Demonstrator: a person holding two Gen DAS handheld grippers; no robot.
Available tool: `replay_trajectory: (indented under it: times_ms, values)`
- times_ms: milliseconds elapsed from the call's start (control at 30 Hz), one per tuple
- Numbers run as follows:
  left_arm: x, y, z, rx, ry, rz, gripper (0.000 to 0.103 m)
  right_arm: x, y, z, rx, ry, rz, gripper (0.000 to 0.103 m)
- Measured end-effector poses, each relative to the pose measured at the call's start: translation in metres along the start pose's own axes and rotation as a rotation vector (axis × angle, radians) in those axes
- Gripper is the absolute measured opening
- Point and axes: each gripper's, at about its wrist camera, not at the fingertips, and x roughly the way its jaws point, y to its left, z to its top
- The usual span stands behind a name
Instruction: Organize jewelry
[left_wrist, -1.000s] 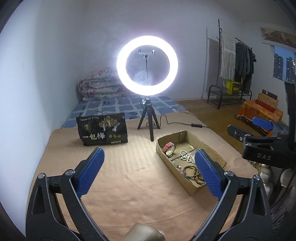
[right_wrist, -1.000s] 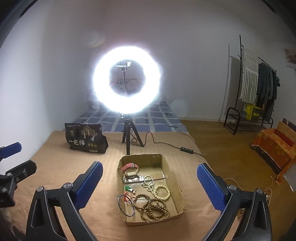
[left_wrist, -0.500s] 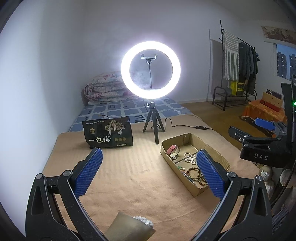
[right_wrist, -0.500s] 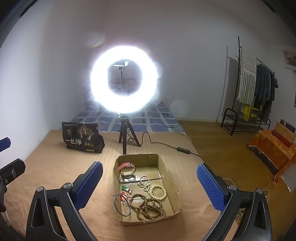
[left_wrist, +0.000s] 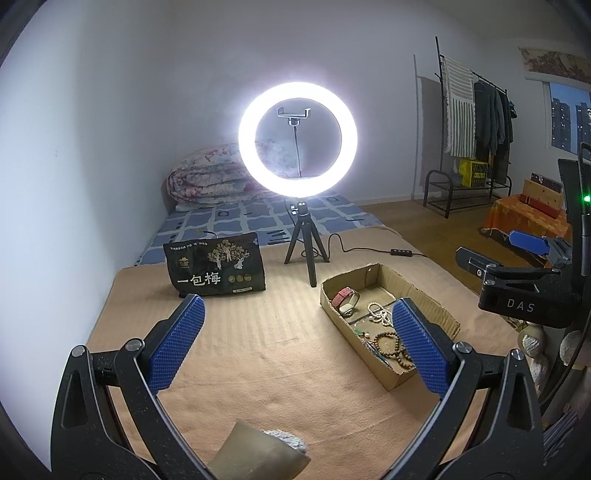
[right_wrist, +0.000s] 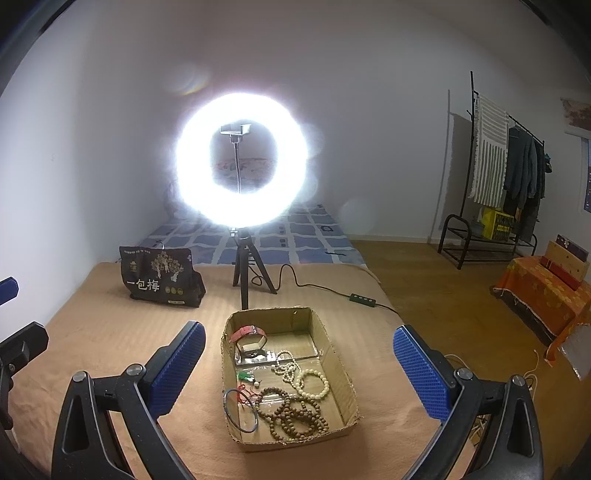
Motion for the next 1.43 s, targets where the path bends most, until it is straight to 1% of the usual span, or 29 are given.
replay_trajectory:
  times_ms: [567, 767, 1200, 1433]
  values:
    - [0.0007, -0.0012, 0.0012, 0.007, 0.001, -0.003, 0.103, -0.0013, -0.0010, -0.0011, -0.003, 0.002, -0.001, 0.103]
    - [0.0028, -0.0006, 0.0015, 0.006, 0.013, -0.004, 0.103, -0.0015, -0.0012, -0.0016, -0.002, 0.005, 0.002, 0.103]
    - [0.0043, 0.0019, -0.0003, 0.015, 0.016, 0.019, 0.103, 0.0019, -0.0031, -0.0027, -0.008, 0.016, 0.005, 0.103]
    - [0.0027, 0.0013, -0.0014, 0.017, 0.004, 0.034, 0.103, 0.0027, -0.0024, -0.0027, -0.011, 0.018, 0.005, 0.103]
